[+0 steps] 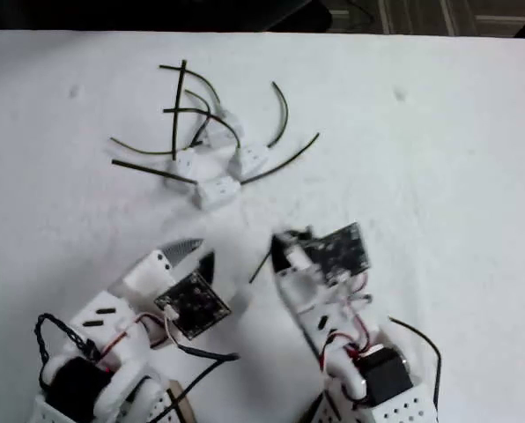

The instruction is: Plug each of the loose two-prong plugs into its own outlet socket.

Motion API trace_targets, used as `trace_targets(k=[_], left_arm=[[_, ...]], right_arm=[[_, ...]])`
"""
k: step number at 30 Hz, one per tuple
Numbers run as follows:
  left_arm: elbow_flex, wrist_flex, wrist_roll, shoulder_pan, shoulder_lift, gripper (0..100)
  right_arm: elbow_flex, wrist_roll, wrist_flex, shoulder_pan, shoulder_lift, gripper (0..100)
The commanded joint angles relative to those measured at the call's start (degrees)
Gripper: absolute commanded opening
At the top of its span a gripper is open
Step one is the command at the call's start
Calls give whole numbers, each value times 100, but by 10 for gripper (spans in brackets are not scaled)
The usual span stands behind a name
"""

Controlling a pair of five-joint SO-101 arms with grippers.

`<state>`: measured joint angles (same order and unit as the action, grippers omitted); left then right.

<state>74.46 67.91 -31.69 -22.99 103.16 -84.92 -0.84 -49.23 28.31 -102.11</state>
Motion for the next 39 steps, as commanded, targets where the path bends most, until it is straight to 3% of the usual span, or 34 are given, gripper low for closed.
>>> trace_targets(k=[1, 5, 9, 18, 26, 33, 39], left_arm=[[-141, 193, 484, 127, -48, 229], [0, 176, 545, 75, -57, 229], [-44, 273, 554, -110, -453, 233], [-1248, 229, 580, -523, -3697, 234], [-1653, 62, 1134, -1200, -5385, 234], [-1530, -835, 1073, -505, -6651, 234], [-1574, -1556, 396, 664, -7538, 232]], right_arm=[[316, -26, 22, -1007, -75, 17], [308, -281, 303, -1684, -75, 17], [281, -325, 295, -1851, -66, 17], [273, -527, 295, -2273, -66, 17], [273, -527, 295, -2273, -66, 17], [88, -527, 321, -2220, -66, 17], [88, -527, 321, -2220, -66, 17]])
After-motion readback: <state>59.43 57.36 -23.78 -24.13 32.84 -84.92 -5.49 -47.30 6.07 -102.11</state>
